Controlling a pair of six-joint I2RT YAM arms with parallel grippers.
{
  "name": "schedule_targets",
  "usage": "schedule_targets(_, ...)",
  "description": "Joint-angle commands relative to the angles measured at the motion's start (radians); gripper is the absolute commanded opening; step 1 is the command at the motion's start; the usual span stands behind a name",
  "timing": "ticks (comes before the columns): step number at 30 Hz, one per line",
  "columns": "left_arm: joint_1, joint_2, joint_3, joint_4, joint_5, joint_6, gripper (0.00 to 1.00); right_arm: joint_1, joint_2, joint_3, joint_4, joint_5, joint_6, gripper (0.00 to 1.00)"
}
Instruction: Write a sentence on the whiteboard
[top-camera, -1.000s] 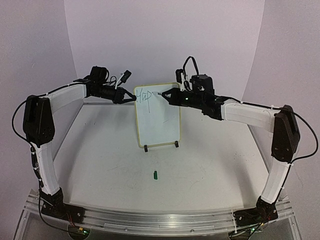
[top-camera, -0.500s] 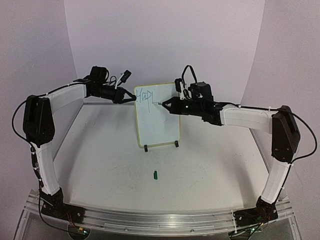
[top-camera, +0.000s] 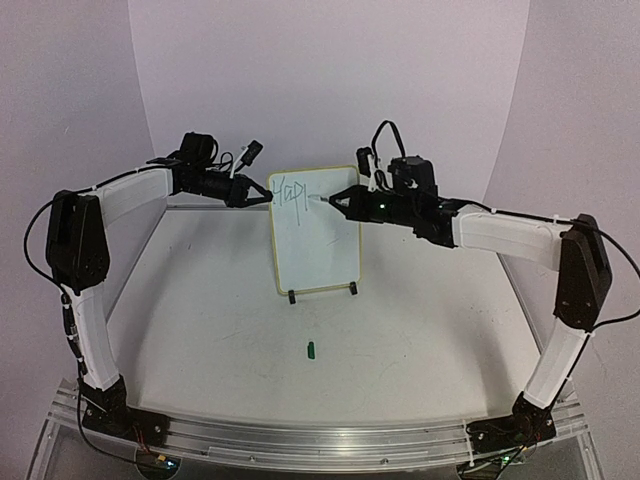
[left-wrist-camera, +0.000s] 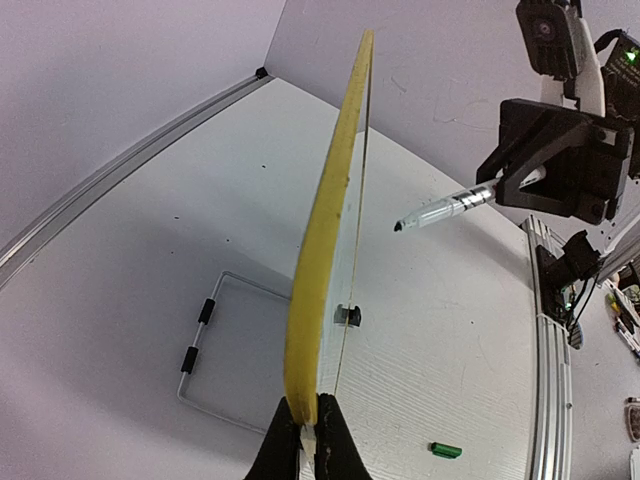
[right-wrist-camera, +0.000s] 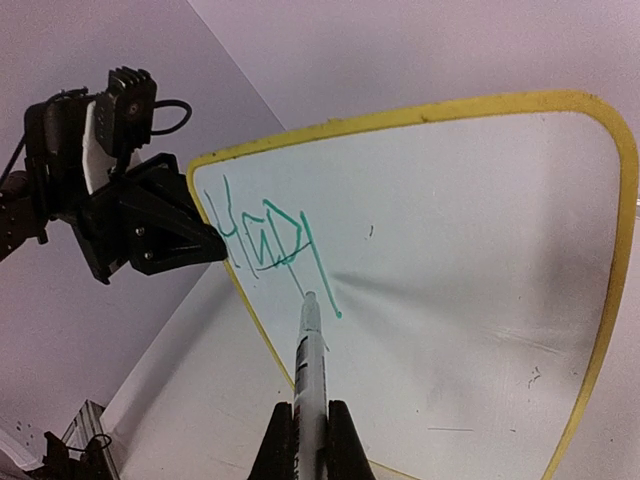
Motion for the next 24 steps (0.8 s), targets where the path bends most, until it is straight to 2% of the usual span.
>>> schedule_targets(1, -0.010, 0.017, 0.025, -0.041, -0.018, 0.029, 0.00, -0.004, -0.039, 0.051, 0.034, 0.017, -0.016, 0.00)
schedule_targets(18, -0.010, 0.023, 0.026, -0.037, -0.014, 0.024, 0.00, -0.004, 0.078, 0.145, 0.046, 0.039, -0.016, 0.00)
schedule_targets(24, -0.010, 0.024, 0.022, -0.037, -0.012, 0.024, 0.00, -0.004, 0.076, 0.128, 0.070, 0.082, -0.006, 0.00)
